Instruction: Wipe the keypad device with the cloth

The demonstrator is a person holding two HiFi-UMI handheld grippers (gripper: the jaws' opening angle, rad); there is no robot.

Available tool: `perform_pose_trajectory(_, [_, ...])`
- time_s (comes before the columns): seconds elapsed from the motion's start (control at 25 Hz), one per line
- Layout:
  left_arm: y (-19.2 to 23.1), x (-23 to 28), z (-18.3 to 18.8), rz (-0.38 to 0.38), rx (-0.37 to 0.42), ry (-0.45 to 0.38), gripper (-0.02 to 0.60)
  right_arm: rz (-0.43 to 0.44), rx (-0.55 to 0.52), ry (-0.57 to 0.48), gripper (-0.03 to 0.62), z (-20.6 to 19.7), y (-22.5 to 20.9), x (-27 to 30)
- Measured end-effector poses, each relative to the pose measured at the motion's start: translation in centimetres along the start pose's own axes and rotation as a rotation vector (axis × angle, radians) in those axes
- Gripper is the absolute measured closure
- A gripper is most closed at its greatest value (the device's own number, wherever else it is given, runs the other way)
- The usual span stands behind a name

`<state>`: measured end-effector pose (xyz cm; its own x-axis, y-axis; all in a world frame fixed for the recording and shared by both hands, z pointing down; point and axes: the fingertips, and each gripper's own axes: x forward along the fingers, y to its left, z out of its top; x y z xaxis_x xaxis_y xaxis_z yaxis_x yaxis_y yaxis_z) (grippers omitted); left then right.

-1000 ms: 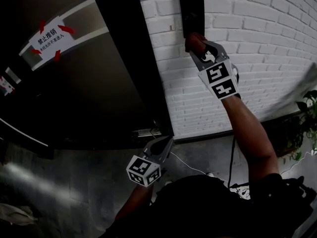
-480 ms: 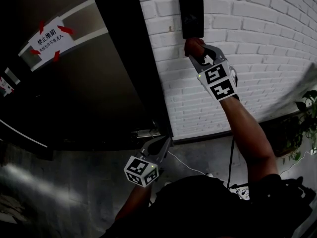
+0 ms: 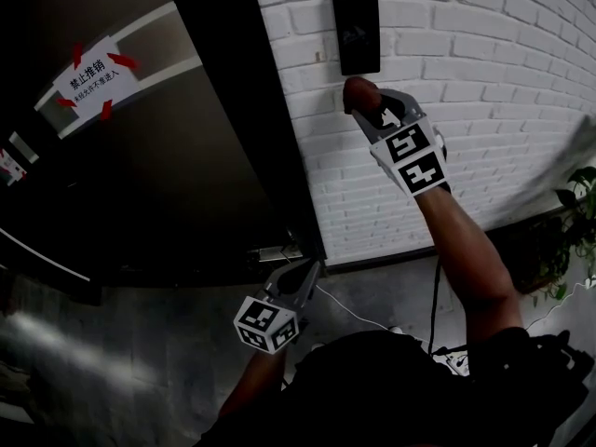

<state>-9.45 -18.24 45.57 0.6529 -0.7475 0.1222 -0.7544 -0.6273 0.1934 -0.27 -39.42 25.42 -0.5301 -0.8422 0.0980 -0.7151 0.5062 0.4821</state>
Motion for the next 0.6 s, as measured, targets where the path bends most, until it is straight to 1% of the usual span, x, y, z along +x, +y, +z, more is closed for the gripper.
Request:
perform_pose_trajectory(0.12, [0.1,0.0,0.0,0.004,0.003,0.004,0.565,-0.008,-0.026,-0.084,0.451,3.1,0.2,-1.4])
perform_pose_trajectory(0.24, [0.2,-0.1,0.1,0.008,0.010,0.009,0.565,-0.071,-0.089,-0.191,0.451,7.4,-1.2,-2.9])
perform_pose_trajectory(0.32, [0.2,-0.3,0.1,0.017,0.007,0.009,0.565,-0.105,-0.130,-0.235,0.451,9.9,-2.4,-3.3])
perform_pose_trajectory(0.48, [0.1,-0.5,0.0,0.028,0.005,0.008,0.565,-0.166,-0.174,-0.273,0.451,13.4,-5.4,-3.2])
perform_pose_trajectory(0.6, [0.3,-0.6,0.0,0.037,0.006,0.004,0.565,-0.206,-0.191,-0.277,0.451,14.9,-7.5,-2.6])
